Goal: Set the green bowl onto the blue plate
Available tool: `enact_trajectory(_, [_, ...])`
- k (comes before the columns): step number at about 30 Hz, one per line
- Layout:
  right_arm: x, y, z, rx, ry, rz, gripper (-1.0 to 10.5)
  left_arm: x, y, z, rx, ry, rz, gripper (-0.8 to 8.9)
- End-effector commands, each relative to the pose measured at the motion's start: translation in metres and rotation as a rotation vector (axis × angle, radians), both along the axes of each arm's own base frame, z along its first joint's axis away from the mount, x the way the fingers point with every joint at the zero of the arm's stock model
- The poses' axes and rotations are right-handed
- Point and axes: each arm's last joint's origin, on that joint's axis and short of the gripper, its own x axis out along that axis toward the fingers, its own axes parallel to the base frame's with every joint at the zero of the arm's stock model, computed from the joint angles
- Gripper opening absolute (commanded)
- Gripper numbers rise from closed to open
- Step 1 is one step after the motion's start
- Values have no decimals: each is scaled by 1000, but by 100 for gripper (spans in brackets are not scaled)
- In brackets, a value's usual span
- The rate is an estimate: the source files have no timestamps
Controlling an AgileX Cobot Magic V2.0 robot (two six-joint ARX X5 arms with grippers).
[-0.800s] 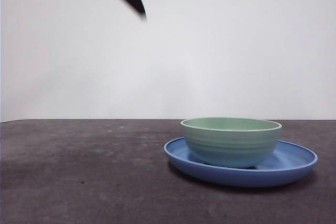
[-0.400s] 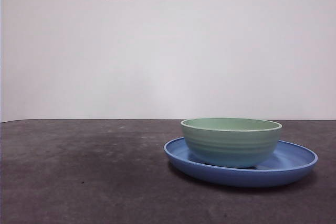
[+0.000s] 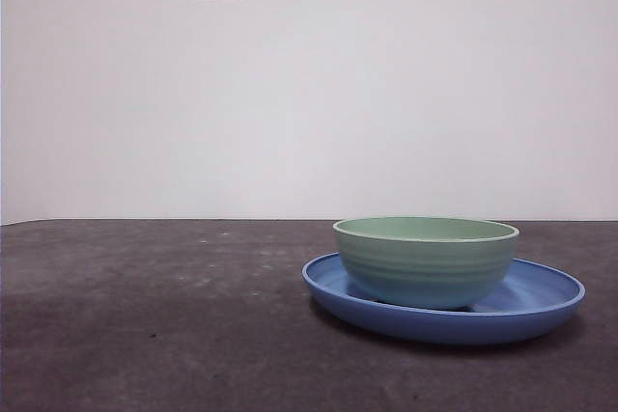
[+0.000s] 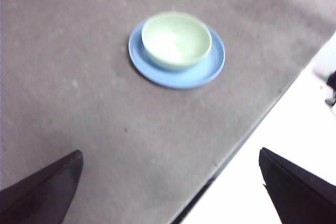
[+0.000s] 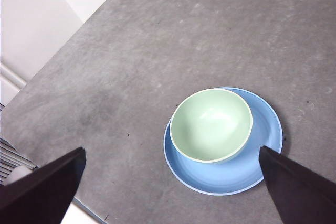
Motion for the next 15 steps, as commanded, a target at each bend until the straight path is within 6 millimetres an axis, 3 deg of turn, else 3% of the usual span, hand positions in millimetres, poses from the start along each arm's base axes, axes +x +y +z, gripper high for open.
enact_trajectory(1, [-1,0,5,-3,-28,7,597,-5,4,-8,-23,7,11,602])
enact_trajectory(8, [5,1,-1,-6,77,-8,597,-13,10,-10,-45,27,31,602])
enact_trajectory(15, [48,6,-23,-143,314,-100,564,-13,10,-10,-50,28,34,602])
